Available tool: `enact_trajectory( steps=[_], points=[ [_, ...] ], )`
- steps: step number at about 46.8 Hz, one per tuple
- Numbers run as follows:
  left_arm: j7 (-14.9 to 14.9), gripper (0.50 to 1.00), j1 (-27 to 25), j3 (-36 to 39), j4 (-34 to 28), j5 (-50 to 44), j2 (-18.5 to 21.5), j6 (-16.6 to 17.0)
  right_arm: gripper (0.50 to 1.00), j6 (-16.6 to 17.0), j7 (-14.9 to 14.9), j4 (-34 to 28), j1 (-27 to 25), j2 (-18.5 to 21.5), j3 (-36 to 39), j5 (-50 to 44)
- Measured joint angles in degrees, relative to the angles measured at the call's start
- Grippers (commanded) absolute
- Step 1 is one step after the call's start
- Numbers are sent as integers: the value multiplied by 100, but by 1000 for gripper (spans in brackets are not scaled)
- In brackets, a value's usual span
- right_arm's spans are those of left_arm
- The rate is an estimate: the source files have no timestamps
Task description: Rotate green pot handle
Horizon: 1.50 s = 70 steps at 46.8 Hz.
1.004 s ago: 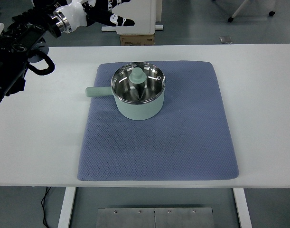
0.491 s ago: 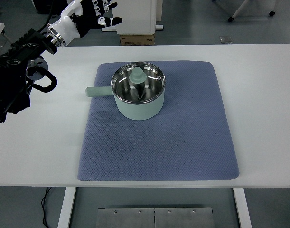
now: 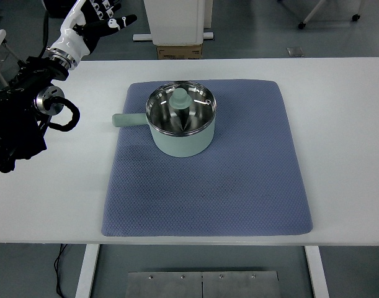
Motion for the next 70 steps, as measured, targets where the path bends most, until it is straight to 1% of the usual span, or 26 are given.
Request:
enact_trajectory(
  steps=[3,6,8,13,18,19,21,22,24,28,35,37,50,58,70],
  points=[
    [7,1000,47,-3,-3,-193,0,159,1000,0,0,0,1,0,0,0],
    [38,1000,78,-4,-5,-367,0,247,1000,0,0,0,0,0,0,0],
    [94,1000,95,-6,-9,-469,-1,291,1000,0,0,0,1,0,0,0],
    [285,1000,150,-32,-50,-705,-14,536,1000,0,0,1,0,0,0,0],
    [438,1000,166,-48,-66,-865,-44,639,1000,0,0,0,0,0,0,0],
    [470,1000,174,-51,-74,-957,-52,721,1000,0,0,0,0,0,0,0],
    [558,1000,198,-53,-86,-1056,-80,831,1000,0,0,0,0,0,0,0],
    [660,1000,203,-69,-90,-1166,-118,876,1000,0,0,0,2,0,0,0],
    [694,1000,211,-73,-94,-1207,-129,899,1000,0,0,0,1,0,0,0],
    [1020,1000,265,-162,-95,-1382,-164,1040,1000,0,1,0,2,0,0,0],
    [1565,1000,359,-422,-95,-1430,-227,1232,1000,0,1,0,1,0,0,0],
    [1626,1000,388,-481,-94,-1430,-236,1270,1000,0,0,0,0,0,0,0],
    [1692,1000,451,-584,-90,-1431,-290,1351,1000,0,0,0,0,0,0,0],
    [1862,1000,600,-653,-91,-1431,-288,1352,1000,0,0,0,1,0,0,0],
    [1872,1000,741,-707,-92,-1431,-275,1348,1000,0,0,0,1,0,0,0]
  ],
)
